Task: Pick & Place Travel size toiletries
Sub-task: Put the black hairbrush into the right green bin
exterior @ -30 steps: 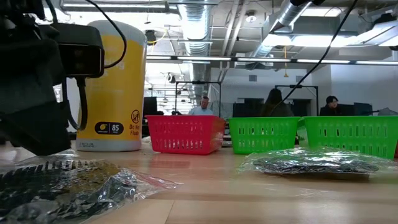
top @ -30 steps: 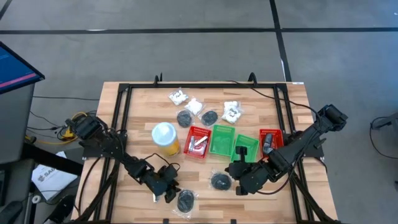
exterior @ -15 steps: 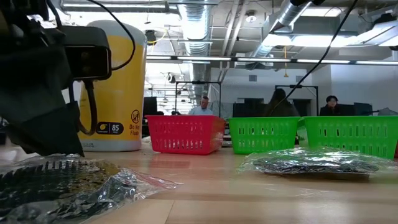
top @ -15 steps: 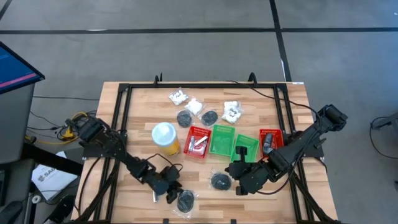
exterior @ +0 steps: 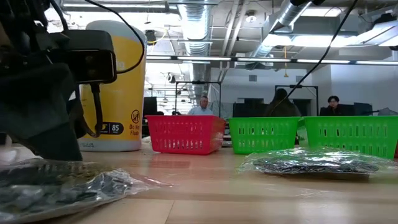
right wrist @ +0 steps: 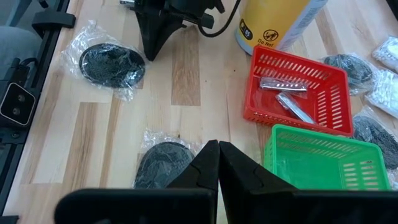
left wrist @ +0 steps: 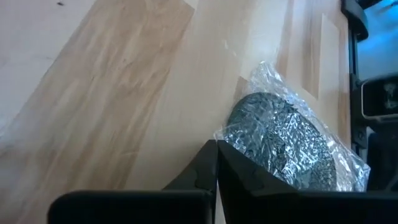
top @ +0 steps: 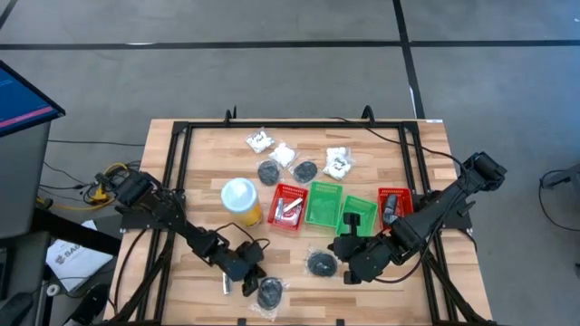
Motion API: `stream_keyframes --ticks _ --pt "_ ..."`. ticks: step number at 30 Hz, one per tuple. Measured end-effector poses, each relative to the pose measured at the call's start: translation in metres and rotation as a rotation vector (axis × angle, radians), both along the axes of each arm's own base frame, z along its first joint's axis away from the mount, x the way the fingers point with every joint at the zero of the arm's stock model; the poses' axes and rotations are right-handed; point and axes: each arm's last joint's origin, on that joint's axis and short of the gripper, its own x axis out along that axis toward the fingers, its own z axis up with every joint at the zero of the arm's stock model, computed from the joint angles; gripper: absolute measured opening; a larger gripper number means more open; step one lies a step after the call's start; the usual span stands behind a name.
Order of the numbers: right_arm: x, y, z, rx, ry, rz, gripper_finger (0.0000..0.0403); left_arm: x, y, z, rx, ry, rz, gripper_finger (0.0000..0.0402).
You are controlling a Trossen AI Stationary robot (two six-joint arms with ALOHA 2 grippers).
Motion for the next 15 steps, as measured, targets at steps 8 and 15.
stream_keyframes --ticks 8,15 --pt "0.000 0.000 0.000 0.000 0.000 0.000 0.0000 0.009 -0.007 0.035 0.032 -0.138 -0.088 0.0000" --pt "0.000 0.000 0.000 0.000 0.000 0.000 0.0000 0.017 -0.002 0.062 0.107 -0.258 -0.098 0.0000"
